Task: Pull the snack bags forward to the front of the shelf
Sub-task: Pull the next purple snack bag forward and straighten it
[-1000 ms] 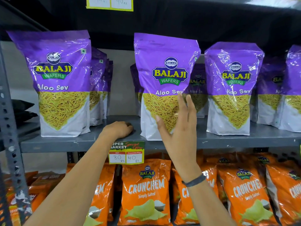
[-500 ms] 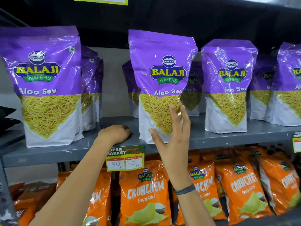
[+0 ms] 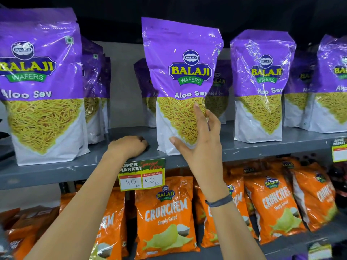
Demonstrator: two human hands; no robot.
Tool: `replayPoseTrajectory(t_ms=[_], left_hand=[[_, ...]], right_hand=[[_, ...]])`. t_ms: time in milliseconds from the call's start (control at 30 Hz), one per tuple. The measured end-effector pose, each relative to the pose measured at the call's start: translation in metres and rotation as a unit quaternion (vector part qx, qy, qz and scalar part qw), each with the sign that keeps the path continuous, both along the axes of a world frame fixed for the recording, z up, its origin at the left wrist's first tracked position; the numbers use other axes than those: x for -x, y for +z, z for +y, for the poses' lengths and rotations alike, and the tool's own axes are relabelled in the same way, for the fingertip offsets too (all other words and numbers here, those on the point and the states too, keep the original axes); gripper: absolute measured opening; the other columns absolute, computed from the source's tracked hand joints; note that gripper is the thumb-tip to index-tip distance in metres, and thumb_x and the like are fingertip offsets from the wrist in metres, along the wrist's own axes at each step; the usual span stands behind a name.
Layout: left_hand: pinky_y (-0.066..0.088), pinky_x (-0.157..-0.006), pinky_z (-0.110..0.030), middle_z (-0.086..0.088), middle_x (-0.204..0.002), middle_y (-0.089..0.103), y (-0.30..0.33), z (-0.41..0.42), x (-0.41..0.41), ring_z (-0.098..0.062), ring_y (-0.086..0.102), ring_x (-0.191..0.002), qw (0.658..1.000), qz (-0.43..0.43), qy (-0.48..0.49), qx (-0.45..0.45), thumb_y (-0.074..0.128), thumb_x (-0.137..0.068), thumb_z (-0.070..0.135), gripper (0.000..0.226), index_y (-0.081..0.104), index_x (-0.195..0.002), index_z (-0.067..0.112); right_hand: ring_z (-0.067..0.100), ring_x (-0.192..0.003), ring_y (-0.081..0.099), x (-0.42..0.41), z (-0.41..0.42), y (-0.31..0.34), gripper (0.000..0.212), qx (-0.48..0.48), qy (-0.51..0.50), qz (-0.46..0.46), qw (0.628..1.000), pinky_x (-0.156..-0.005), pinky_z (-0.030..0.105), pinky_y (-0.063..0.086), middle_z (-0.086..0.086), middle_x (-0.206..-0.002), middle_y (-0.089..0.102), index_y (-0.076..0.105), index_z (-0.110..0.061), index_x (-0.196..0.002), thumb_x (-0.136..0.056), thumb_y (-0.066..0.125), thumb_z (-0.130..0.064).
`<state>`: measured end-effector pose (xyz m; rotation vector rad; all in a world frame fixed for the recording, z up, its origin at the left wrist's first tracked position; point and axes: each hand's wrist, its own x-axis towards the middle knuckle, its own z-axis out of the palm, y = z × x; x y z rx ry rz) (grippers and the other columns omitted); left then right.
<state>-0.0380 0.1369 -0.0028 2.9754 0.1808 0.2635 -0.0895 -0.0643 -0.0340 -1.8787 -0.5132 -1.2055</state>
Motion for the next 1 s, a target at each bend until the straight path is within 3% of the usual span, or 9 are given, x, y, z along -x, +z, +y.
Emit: replayPoseTrajectory(t_ms=[233, 1000], left_hand=[[0.039, -0.107, -0.047, -0.014, -0.14, 0.05, 0.004, 0.001, -0.001, -0.032, 0.048, -0.123, 1.0, 0.009, -0.004, -0.008, 0.026, -0.095, 0.037, 0.044, 0.054, -0.125, 0.021], [0.035, -0.11, -0.048, -0.013, -0.145, 0.046, 0.005, -0.004, 0.004, -0.032, 0.046, -0.128, 1.0, 0.018, 0.006, -0.01, 0.026, -0.096, 0.037, 0.046, 0.048, -0.134, 0.023]], right_hand=[[0.031, -0.134, 0.04, -0.007, 0.006, 0.004, 0.082, -0.002, -0.005, 0.013, 1.0, -0.102, 0.042, 0.046, 0.014, -0.147, 0.033, 0.033, -0.026, -0.147, -0.079, 0.077, -0.038], [0.031, -0.133, 0.04, -0.014, 0.011, 0.002, 0.081, 0.0, -0.023, 0.006, 1.0, -0.099, 0.04, 0.047, 0.015, -0.147, 0.034, 0.033, -0.025, -0.148, -0.081, 0.075, -0.041]])
